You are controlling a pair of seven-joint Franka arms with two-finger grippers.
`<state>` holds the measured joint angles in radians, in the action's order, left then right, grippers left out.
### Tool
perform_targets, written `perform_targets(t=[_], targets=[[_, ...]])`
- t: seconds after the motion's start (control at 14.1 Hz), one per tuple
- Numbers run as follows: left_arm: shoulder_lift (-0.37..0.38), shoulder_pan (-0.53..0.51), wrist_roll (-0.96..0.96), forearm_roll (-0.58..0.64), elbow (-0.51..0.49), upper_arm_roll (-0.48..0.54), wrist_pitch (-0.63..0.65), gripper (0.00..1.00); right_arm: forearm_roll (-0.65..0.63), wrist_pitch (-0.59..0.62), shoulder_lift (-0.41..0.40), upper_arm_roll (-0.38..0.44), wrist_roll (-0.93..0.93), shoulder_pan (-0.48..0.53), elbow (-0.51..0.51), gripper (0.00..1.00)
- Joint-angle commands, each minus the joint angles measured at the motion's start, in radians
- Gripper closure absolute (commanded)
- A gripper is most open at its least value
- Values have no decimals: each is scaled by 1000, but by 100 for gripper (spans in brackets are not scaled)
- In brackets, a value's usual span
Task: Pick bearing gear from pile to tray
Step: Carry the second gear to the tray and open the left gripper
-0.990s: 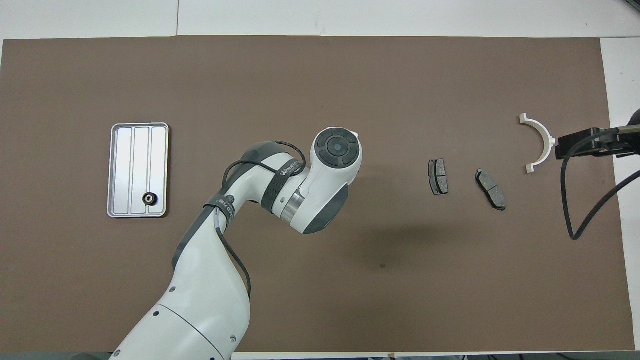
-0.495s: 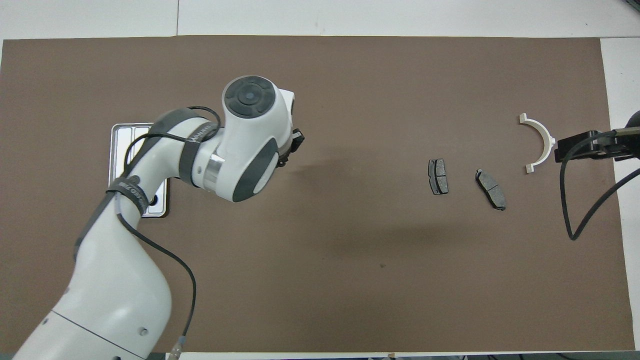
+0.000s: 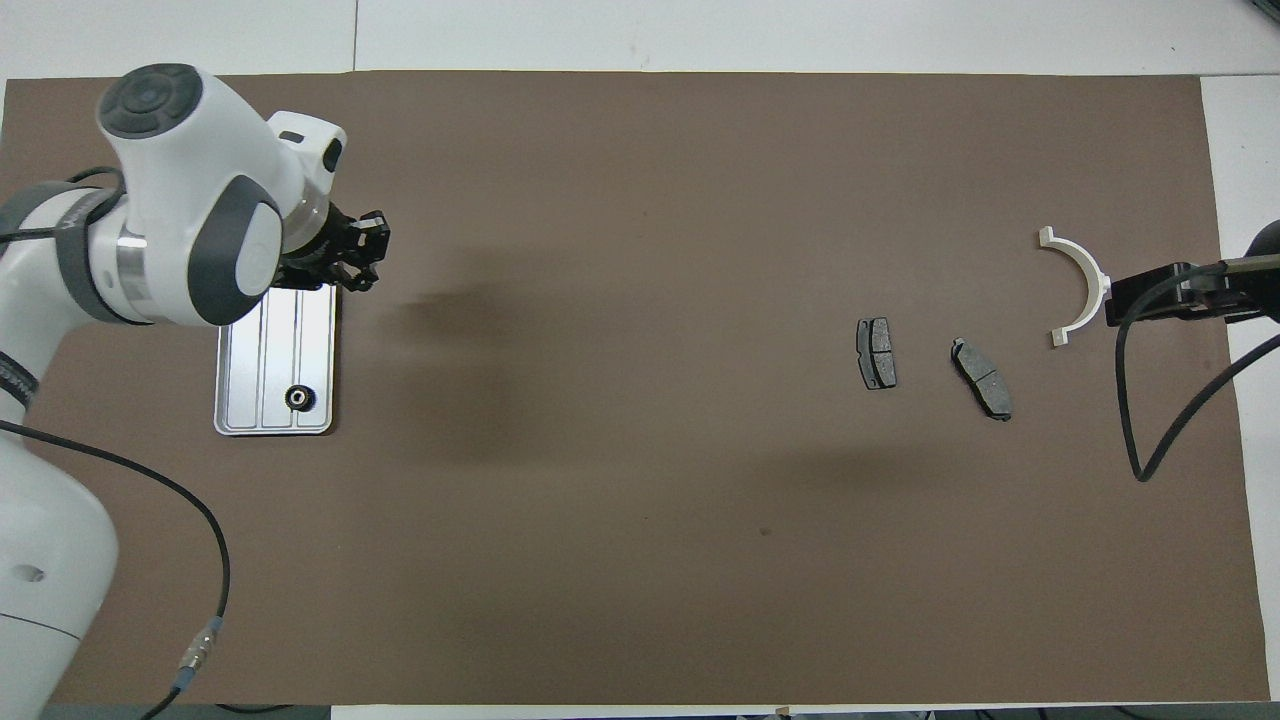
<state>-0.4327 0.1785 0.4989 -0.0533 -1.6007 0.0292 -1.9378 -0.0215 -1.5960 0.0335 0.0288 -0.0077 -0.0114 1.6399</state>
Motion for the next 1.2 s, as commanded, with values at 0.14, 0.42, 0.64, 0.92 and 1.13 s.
perform_targets(t=[0.14,0.42,0.64,0.92,1.13], targets=[[25,-96,-158,44,-51,-12,-59,99,14,7,16,-1,-6,7,18,0],[41,-138,-249,46,-109,-5,-102,99,14,2,14,-1,5,5,18,0],[72,-142,-281,46,-209,4,-170,98,14,-1,14,-3,17,2,18,0],[92,-165,-303,46,-266,12,-194,95,15,-2,16,-3,17,1,26,0],[103,-169,-301,46,-306,12,-237,95,15,-2,19,-3,18,1,34,0]])
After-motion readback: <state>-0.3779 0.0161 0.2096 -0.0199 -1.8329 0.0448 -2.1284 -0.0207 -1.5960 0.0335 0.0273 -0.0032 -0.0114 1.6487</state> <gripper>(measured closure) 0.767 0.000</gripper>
